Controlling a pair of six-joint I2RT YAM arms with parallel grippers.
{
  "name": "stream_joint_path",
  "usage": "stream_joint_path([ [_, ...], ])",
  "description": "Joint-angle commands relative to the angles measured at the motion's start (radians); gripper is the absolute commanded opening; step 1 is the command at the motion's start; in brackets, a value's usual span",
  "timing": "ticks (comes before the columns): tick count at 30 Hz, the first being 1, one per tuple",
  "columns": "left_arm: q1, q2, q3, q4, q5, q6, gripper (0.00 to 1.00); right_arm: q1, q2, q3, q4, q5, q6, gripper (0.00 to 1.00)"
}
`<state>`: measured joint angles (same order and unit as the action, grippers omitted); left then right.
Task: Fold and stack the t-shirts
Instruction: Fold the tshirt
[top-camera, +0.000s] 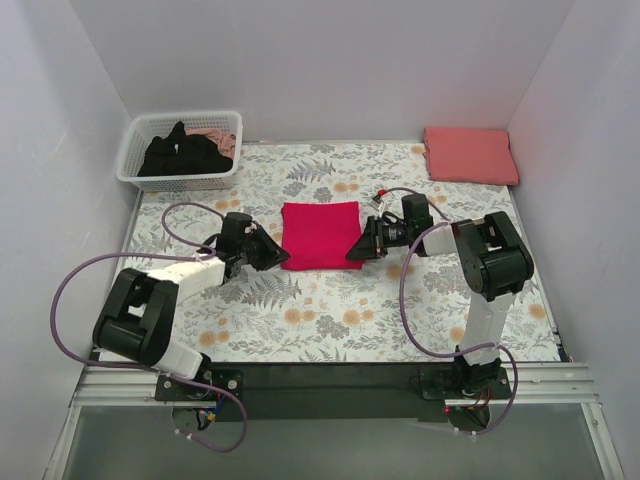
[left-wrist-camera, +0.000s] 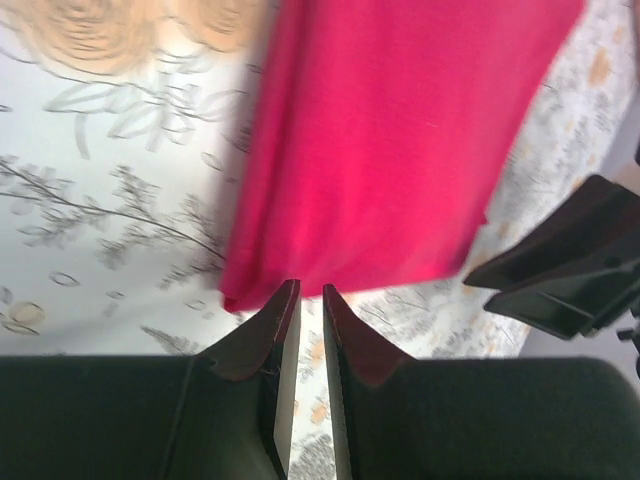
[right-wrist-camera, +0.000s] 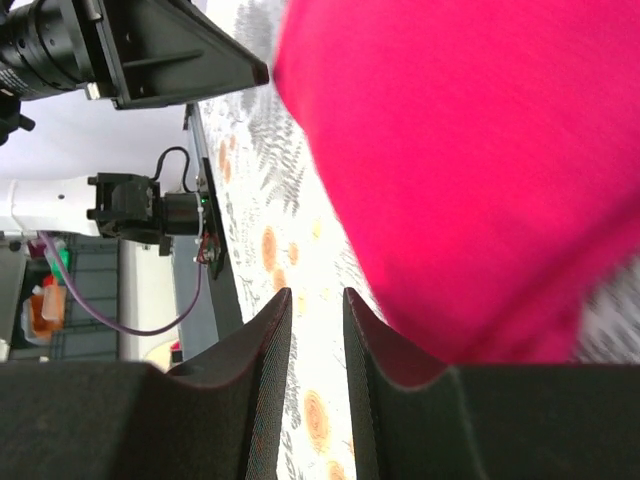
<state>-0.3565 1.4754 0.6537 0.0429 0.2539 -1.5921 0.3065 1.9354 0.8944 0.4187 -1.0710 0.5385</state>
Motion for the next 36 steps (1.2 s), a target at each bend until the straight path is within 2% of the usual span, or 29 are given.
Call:
stream_joint_path([
  [1, 0.017, 0.084, 0.004, -0.005, -0.035, -0.008, 0.14, -0.041, 0.048, -0.034, -0.008, 0.013, -0.035, 0.34],
  [6, 0.027, 0.149, -0.037, 0.031, -0.022, -0.055, 0.13, -0.093, 0.103, -0.052, -0.008, 0.013, -0.049, 0.33],
  [11, 0.027, 0.067, -0.043, -0.015, -0.036, -0.042, 0.17, -0.107, 0.057, -0.066, -0.014, 0.019, -0.046, 0.33],
  [15, 0.01, -0.061, 0.004, -0.121, -0.125, 0.032, 0.35, -0.106, -0.064, -0.078, -0.043, 0.061, -0.002, 0.36],
  [16, -0.002, -0.107, 0.02, -0.17, -0.155, 0.068, 0.44, -0.106, -0.117, -0.077, -0.058, 0.074, 0.003, 0.37],
  [17, -0.016, -0.125, 0.052, -0.188, -0.227, 0.09, 0.49, -0.106, -0.146, -0.077, -0.076, 0.112, 0.002, 0.38],
  [18, -0.056, -0.144, 0.069, -0.207, -0.255, 0.113, 0.53, -0.107, -0.176, -0.077, -0.143, 0.141, -0.017, 0.41],
  [19, -0.077, -0.165, 0.086, -0.233, -0.299, 0.162, 0.62, -0.106, -0.229, -0.069, -0.19, 0.176, -0.037, 0.43],
  [22, -0.192, -0.162, 0.159, -0.262, -0.422, 0.285, 0.69, -0.107, -0.311, 0.009, -0.508, 0.408, -0.164, 0.54],
  [23, -0.225, -0.153, 0.178, -0.265, -0.451, 0.311, 0.69, -0.106, -0.328, 0.027, -0.567, 0.55, -0.182, 0.55],
  [26, -0.366, -0.086, 0.251, -0.261, -0.55, 0.432, 0.7, -0.107, -0.392, 0.067, -0.716, 0.763, -0.229, 0.64],
  [27, -0.431, -0.063, 0.274, -0.258, -0.579, 0.467, 0.7, -0.107, -0.407, 0.064, -0.734, 0.799, -0.236, 0.69],
  [29, -0.522, 0.015, 0.34, -0.244, -0.648, 0.567, 0.68, -0.115, -0.447, 0.061, -0.776, 0.868, -0.253, 0.73],
  [36, -0.663, 0.268, 0.484, -0.152, -0.708, 0.802, 0.55, -0.158, -0.515, -0.006, -0.788, 0.841, -0.215, 0.86],
])
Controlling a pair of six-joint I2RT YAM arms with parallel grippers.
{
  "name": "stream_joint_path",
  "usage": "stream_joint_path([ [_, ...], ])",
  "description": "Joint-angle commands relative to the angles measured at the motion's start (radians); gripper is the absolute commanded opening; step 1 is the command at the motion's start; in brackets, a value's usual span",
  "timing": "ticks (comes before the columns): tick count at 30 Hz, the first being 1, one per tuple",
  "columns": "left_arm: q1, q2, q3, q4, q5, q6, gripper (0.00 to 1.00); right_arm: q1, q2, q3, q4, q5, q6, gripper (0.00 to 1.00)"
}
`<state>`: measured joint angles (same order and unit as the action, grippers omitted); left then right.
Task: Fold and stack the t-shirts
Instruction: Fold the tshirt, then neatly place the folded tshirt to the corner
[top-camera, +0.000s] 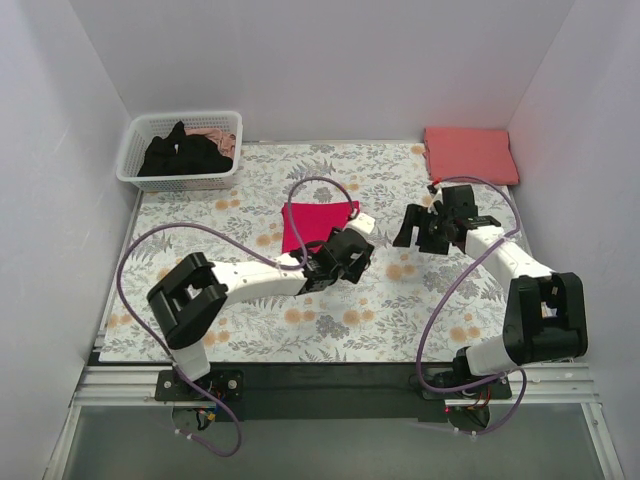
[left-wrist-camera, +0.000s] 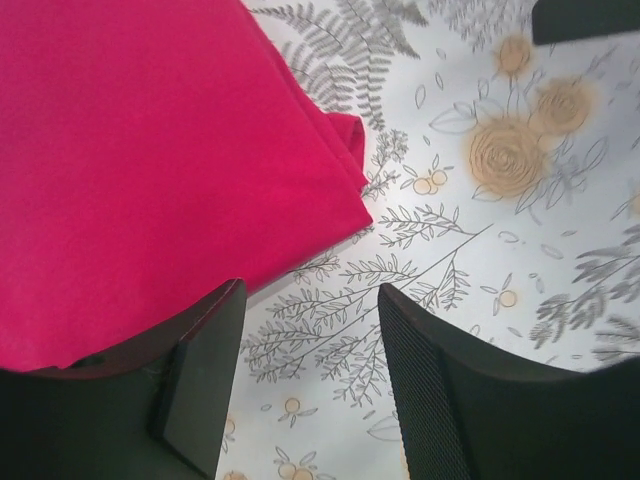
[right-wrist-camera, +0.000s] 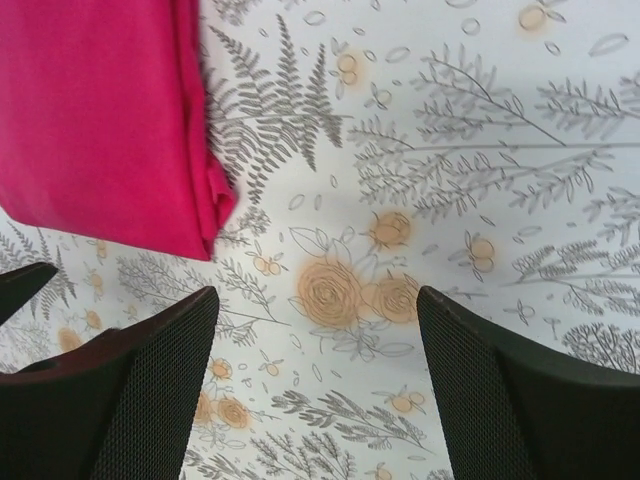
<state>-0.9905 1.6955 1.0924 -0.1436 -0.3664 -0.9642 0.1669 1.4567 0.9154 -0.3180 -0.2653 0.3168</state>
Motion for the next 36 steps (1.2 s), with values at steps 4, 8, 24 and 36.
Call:
stream_joint_path([
  [4, -0.062, 0.13, 0.081, 0.096, -0.092, 0.242, 0.52, -0.026, -0.038, -0.052, -0.026, -0.041, 0.025, 0.88],
  [8, -0.076, 0.194, 0.106, 0.125, -0.095, 0.272, 0.51, -0.027, -0.029, -0.07, -0.001, -0.066, 0.033, 0.88],
  [24, -0.077, 0.285, 0.061, 0.197, -0.098, 0.234, 0.07, -0.003, 0.142, -0.092, 0.249, -0.287, 0.188, 0.85],
  [36, -0.077, 0.188, -0.005, 0.236, -0.081, 0.185, 0.0, 0.098, 0.353, -0.036, 0.447, -0.37, 0.326, 0.76],
])
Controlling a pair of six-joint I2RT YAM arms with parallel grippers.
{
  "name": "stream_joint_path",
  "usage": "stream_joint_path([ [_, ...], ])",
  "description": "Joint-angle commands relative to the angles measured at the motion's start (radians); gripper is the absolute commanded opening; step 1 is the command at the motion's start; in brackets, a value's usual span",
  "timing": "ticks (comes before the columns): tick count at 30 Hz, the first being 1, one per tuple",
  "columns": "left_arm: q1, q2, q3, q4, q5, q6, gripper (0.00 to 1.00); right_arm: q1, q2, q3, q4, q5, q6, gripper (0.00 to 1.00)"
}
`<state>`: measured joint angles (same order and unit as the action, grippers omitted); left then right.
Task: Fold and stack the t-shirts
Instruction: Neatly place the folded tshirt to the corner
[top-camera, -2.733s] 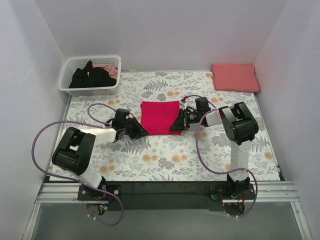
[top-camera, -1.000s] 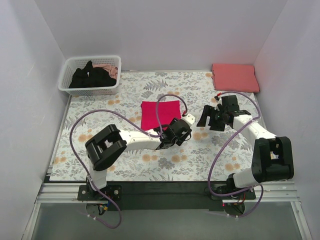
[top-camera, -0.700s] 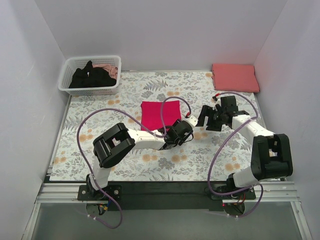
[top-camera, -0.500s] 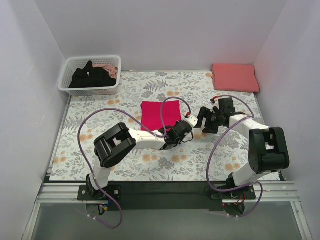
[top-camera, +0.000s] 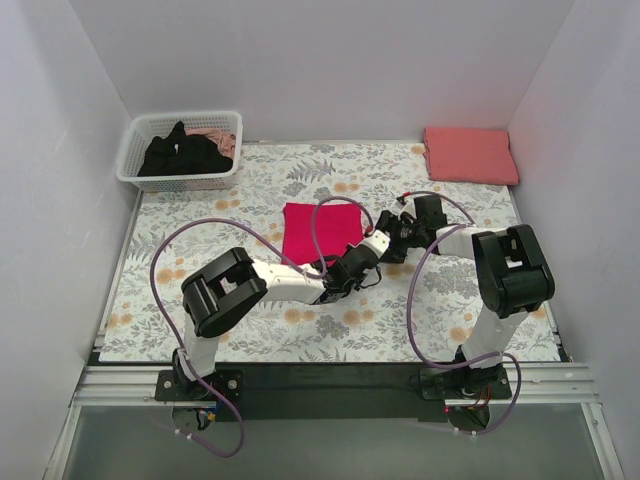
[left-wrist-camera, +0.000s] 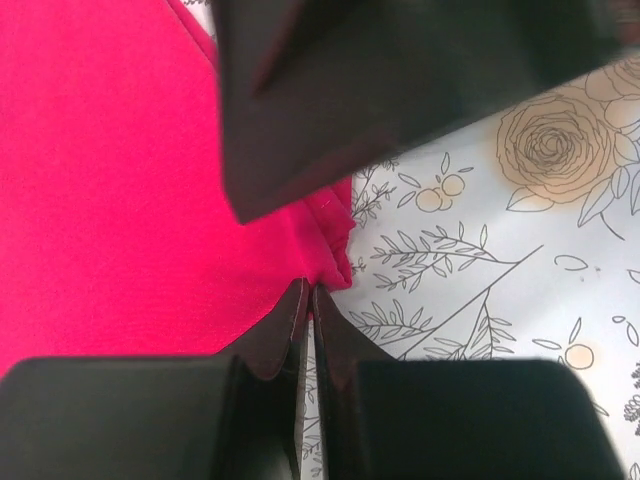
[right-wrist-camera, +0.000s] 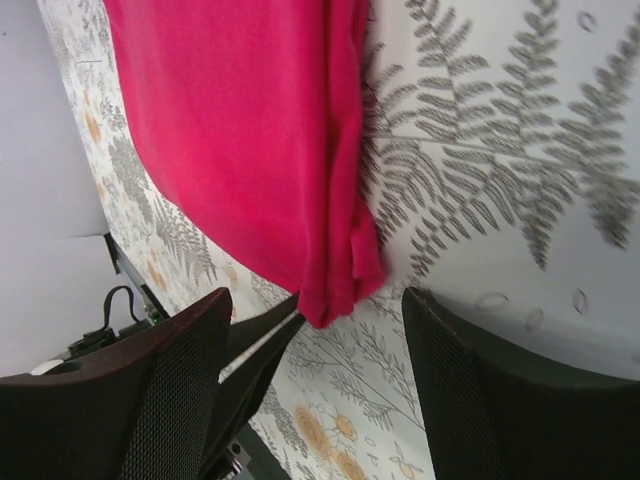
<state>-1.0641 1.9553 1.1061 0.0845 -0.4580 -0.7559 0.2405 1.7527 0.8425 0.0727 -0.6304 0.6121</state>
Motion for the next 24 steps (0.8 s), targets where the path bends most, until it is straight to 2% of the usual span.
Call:
stream_joint_path([
  [1, -0.005, -0.076, -0.022, 0.008, 0.009, -0.026, 0.0, 0.032, 0.07, 0.044, 0.056, -0.002, 0.029, 0.76],
  [11, -0.004, -0.113, -0.002, 0.009, -0.054, -0.066, 0.0, 0.128, 0.12, 0.075, 0.058, 0.006, 0.054, 0.66],
  [16, -0.004, -0.141, 0.001, 0.029, -0.036, -0.095, 0.0, 0.141, 0.125, 0.082, 0.059, 0.006, 0.06, 0.64],
  [19, -0.004, -0.147, 0.004, 0.034, -0.028, -0.1, 0.0, 0.141, 0.136, 0.093, 0.061, 0.008, 0.054, 0.58],
  [22, -0.004, -0.142, 0.0, 0.034, -0.01, -0.112, 0.0, 0.14, 0.146, 0.11, 0.059, 0.006, 0.04, 0.47],
  [24, -0.005, -0.141, -0.002, 0.034, 0.01, -0.132, 0.0, 0.141, 0.152, 0.124, 0.058, 0.008, 0.025, 0.36],
])
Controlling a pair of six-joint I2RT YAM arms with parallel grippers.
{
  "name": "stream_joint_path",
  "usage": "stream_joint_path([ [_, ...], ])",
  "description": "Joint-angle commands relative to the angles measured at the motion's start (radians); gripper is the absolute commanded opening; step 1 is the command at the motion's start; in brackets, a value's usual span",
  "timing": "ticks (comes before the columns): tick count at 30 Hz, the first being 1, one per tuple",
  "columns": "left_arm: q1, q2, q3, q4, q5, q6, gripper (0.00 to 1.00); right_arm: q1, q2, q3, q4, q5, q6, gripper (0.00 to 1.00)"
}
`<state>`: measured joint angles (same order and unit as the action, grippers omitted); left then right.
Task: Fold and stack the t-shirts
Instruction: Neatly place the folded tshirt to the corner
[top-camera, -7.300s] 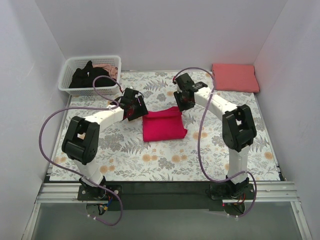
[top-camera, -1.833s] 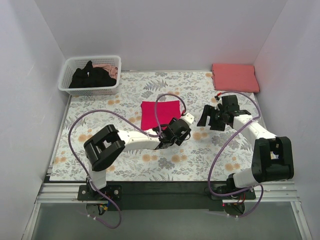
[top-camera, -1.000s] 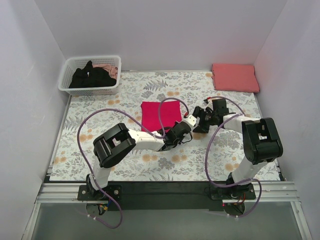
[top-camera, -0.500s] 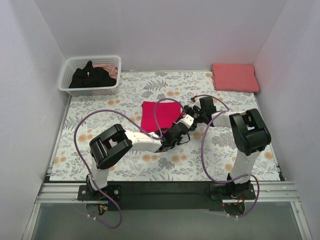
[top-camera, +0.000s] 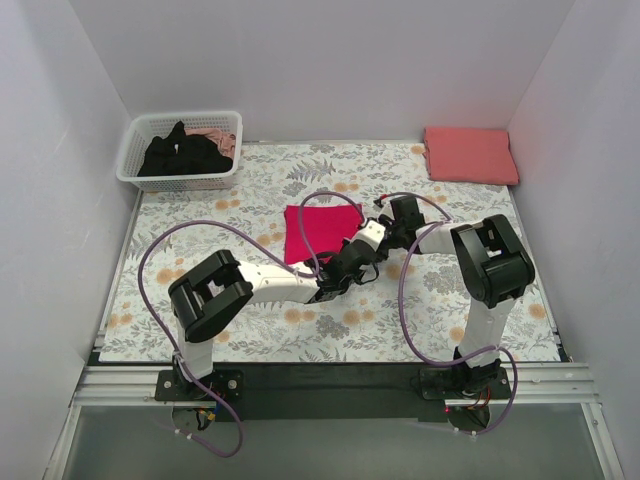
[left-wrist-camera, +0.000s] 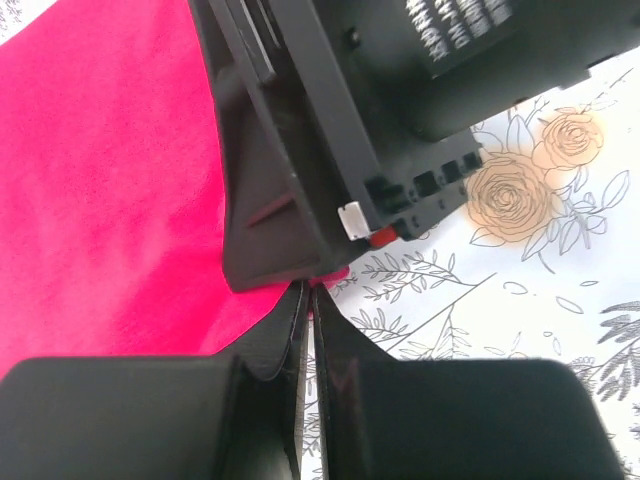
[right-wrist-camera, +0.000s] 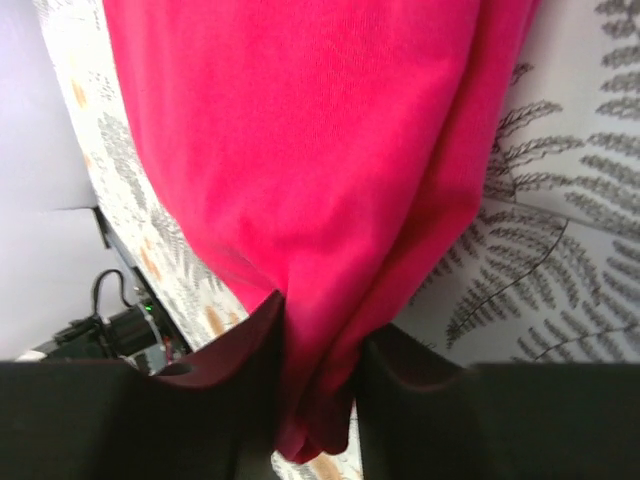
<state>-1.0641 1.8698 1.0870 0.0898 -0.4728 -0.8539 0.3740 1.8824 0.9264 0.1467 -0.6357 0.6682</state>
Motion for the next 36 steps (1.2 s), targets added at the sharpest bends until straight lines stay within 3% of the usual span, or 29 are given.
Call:
stream_joint_path([
  [1, -0.005, -0.054, 0.016, 0.027, 0.026, -0.042, 0.01, 0.008, 0.021, 0.045, -0.021, 0.017, -0.053, 0.33],
  [2, -0.004, -0.054, 0.014, 0.027, 0.026, -0.056, 0.06, 0.006, 0.023, 0.048, -0.022, 0.022, -0.062, 0.21],
  [5, -0.004, -0.063, 0.02, 0.015, 0.036, -0.079, 0.15, -0.001, 0.026, 0.068, -0.051, 0.031, -0.113, 0.04],
  [6, -0.004, -0.069, 0.024, -0.004, 0.043, -0.094, 0.23, -0.004, 0.032, 0.087, -0.065, 0.034, -0.128, 0.01],
  [12, 0.018, -0.155, 0.079, -0.157, 0.062, -0.204, 0.5, -0.05, 0.047, 0.195, -0.219, 0.099, -0.298, 0.01],
  [15, 0.088, -0.239, 0.091, -0.266, 0.1, -0.293, 0.57, -0.09, 0.055, 0.285, -0.293, 0.157, -0.392, 0.01],
  [20, 0.352, -0.406, 0.079, -0.426, 0.339, -0.362, 0.71, -0.142, 0.148, 0.58, -0.511, 0.358, -0.562, 0.01],
  [23, 0.489, -0.478, 0.071, -0.524, 0.394, -0.343, 0.8, -0.162, 0.204, 0.731, -0.593, 0.474, -0.662, 0.01],
  [28, 0.703, -0.573, -0.034, -0.595, 0.418, -0.316, 0.85, -0.214, 0.291, 0.934, -0.627, 0.585, -0.74, 0.01],
  [36, 0.822, -0.627, -0.312, -0.45, 0.407, -0.373, 0.84, -0.251, 0.466, 1.236, -0.59, 0.709, -0.873, 0.01],
])
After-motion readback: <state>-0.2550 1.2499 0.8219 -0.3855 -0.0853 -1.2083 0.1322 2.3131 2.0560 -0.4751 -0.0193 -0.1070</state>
